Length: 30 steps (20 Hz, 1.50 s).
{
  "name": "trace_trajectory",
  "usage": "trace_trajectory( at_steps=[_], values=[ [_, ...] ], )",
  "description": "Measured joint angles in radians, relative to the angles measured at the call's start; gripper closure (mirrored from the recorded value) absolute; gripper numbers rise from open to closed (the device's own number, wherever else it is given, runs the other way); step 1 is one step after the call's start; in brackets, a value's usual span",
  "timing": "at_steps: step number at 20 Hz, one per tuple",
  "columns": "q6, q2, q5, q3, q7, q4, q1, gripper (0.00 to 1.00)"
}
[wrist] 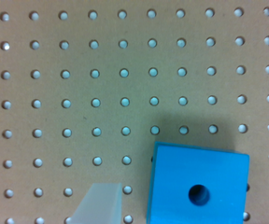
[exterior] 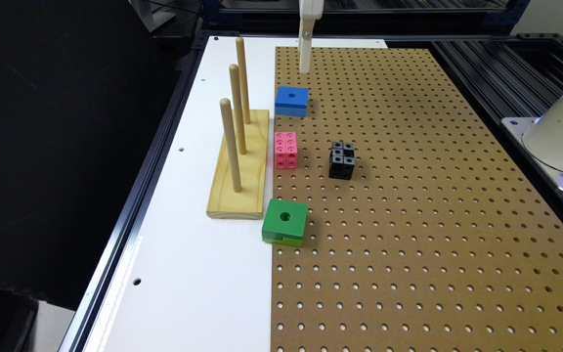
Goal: Pick up blue block.
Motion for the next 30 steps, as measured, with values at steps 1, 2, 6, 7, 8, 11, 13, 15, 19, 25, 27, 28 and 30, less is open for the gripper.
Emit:
trace_trajectory(
  at_steps=[1,2,6,7,8,11,13,15,19,25,27,28,30],
  values=[
    [0.011,0.010,-0.0002,0.000,0.000,0.000,0.000,0.00],
    [0.015,0.013,-0.0002,0.001,0.000,0.000,0.000,0.00],
    [0.016,0.013,-0.0002,0.008,0.000,0.003,0.001,0.00],
    [0.016,0.013,-0.0002,0.009,0.000,0.004,0.001,0.00],
    [0.016,0.013,-0.0002,0.010,0.000,0.004,0.001,0.00],
    [0.043,0.046,-0.0002,0.013,0.000,0.001,0.001,0.00],
    [0.080,0.080,-0.0002,0.017,0.001,0.002,0.002,0.00],
    [0.104,0.102,-0.0002,0.028,0.008,0.005,0.004,0.00],
    [0.111,0.107,-0.0002,0.049,0.021,0.010,0.006,0.00],
    [0.111,0.107,-0.0003,0.051,0.022,0.011,0.002,0.00],
    [0.111,0.107,-0.0009,0.047,0.019,0.011,-0.002,0.00],
    [0.111,0.107,-0.0010,0.043,0.018,0.011,-0.003,0.00],
    [0.111,0.107,-0.0010,0.039,0.018,0.012,-0.003,0.00]
  ],
)
